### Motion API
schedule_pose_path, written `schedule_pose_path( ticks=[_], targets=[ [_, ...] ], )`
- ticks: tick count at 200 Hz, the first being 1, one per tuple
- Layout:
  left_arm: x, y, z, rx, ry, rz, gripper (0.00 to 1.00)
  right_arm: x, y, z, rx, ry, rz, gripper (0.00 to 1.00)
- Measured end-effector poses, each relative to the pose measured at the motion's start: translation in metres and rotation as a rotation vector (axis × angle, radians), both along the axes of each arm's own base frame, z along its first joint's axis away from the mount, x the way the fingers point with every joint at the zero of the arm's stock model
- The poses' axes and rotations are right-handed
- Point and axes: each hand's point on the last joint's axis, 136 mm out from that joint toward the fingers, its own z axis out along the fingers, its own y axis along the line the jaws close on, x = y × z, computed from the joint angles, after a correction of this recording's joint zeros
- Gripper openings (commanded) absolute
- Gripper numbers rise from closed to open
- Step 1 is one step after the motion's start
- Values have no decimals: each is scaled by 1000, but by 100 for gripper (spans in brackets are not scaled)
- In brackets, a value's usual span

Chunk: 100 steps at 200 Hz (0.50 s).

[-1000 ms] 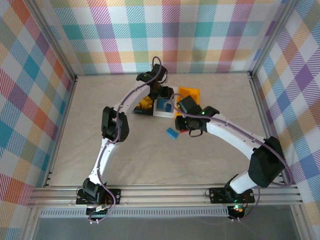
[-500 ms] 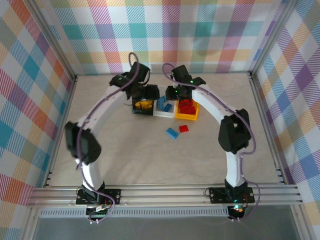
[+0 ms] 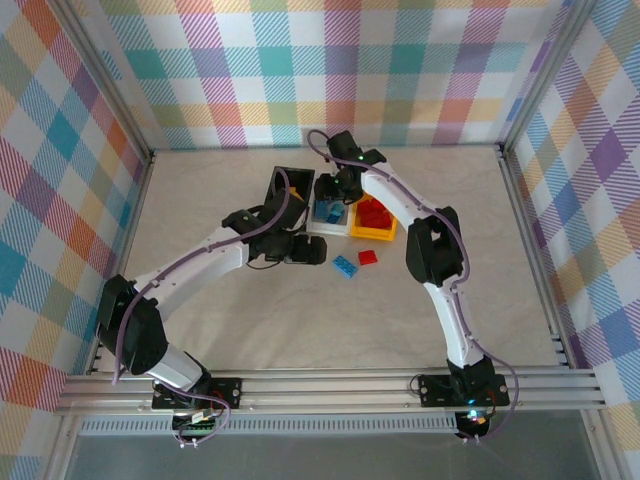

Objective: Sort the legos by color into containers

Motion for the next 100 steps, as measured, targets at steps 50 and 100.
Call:
schedule_pose_path(
  ticks=[50, 100],
  targets=[
    [-7, -35, -6, -22, -31, -84, 89, -40, -26, 49, 17, -29, -11, 64],
    [2, -61, -71, 81, 56, -154, 91, -126, -87, 124, 110, -154, -69, 72]
  ],
)
